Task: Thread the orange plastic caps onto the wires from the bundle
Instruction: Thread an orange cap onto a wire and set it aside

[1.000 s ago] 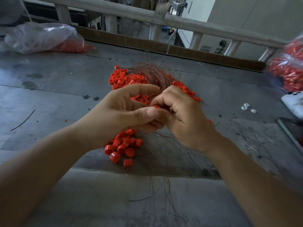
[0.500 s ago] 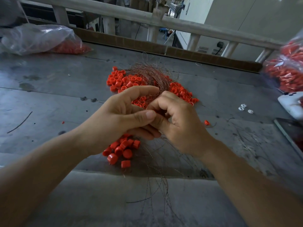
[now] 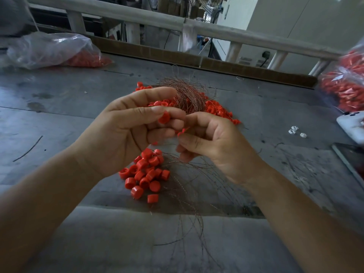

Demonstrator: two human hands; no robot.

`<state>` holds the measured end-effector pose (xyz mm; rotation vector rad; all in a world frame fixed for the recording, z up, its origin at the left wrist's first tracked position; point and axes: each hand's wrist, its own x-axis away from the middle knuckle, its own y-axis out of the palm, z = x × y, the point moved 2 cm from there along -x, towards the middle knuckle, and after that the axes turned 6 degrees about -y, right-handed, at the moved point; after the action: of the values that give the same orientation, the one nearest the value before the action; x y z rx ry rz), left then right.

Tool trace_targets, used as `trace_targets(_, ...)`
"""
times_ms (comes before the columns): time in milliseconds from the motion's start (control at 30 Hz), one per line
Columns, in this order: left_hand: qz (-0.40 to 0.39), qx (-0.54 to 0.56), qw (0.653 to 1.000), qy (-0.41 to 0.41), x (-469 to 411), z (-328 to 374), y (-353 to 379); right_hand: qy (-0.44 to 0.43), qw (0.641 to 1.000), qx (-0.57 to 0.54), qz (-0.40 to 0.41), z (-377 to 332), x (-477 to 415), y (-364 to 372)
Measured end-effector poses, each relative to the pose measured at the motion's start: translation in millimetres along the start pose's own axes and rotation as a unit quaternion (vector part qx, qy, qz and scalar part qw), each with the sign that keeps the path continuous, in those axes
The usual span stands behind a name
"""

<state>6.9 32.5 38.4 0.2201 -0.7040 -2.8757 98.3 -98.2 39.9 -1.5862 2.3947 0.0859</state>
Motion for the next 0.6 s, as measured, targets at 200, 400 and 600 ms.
trace_targets(200,0.072,-0.107,0.992,0.019,0.8,-1.0,-0.2,-0.028,0.995,0.092,0.035,-7.5,-0.1,-9.6)
trace_targets(400,0.123,-0.187,0.974,0.015,0.0,6.3,-7.3,-0.036,0.992,0.12,0.018,-15.0,0.2,-16.7)
trace_targets(600,0.129,-0.431,0.892,0.036,1.4,6.1,-15.0,0.016,0.955,0.296,-0.015,-5.8,-3.1,-29.0)
